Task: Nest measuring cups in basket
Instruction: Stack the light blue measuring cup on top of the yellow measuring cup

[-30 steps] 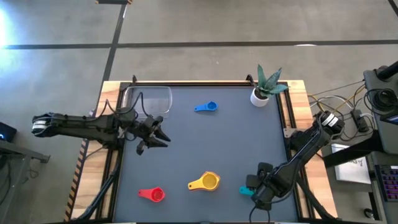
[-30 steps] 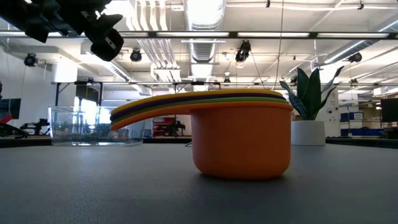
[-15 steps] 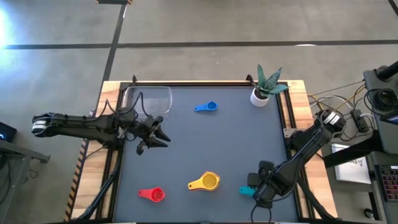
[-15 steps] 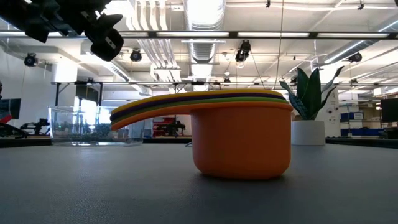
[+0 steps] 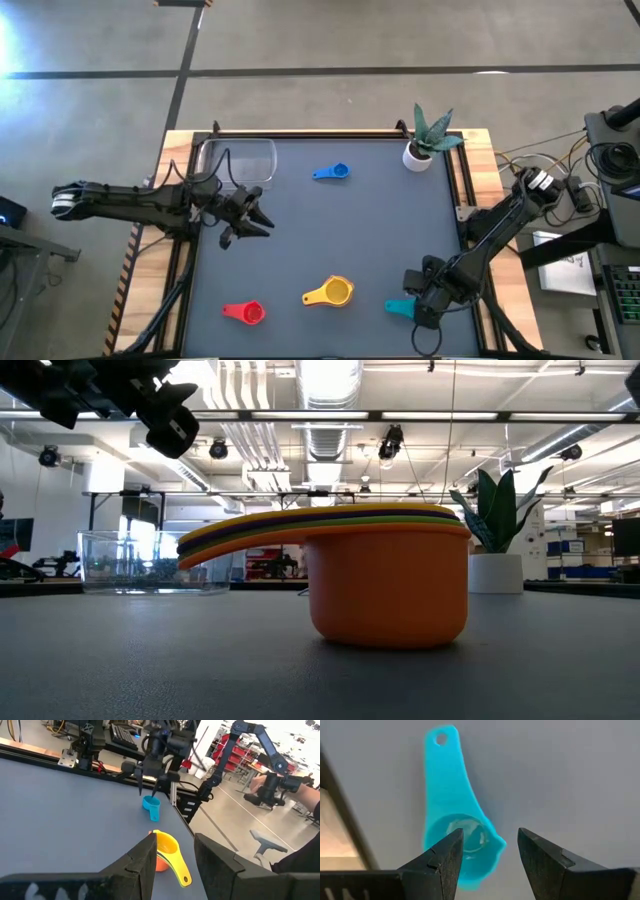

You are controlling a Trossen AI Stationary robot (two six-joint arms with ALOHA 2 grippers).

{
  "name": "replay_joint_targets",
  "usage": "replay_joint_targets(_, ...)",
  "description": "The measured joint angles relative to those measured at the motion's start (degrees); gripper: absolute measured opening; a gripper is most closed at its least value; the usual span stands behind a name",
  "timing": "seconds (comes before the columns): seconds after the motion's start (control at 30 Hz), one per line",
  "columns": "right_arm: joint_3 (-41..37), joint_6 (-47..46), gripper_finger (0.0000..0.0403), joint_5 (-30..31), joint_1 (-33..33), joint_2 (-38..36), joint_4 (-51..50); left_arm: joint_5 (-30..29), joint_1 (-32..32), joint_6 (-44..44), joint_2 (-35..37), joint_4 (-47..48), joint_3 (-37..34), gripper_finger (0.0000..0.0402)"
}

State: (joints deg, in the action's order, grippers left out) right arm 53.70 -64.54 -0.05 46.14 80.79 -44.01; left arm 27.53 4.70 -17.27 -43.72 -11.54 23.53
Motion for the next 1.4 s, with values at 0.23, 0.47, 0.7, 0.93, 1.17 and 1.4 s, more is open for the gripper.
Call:
replay_joint_targets(0.23,-1.53,1.08,0.0178,0.19,0.0,1.85,0.08,0.0,0.01,-0.16,0.0,-0.01,0.0,0.0114)
replay_joint_targets(0.47,-3.97,1.6,0.0168,0.16,-0.01,1.99,4.03,0.01,0.01,-0.15,0.0,-0.01,0.0,0.0114)
replay_joint_targets(0.7,-5.58,1.53,0.0116,0.01,-0.01,2.01,5.85,0.02,0.01,-0.14,0.0,-0.01,0.0,0.0114)
replay_joint_targets(0.93,-1.97,6.21,0.0018,0.3,-0.03,2.01,4.38,0.02,-0.01,-0.14,0.0,-0.03,0.0,0.0114)
replay_joint_targets(1.17,7.79,13.59,0.0011,5.97,-2.58,1.95,-5.59,0.04,0.01,-0.6,0.0,-0.06,0.0,0.0114)
replay_joint_targets(1.4,17.62,33.3,0.0009,11.51,-14.0,2.37,-4.2,0.12,0.0,-0.02,-0.02,0.78,2.46,0.0114)
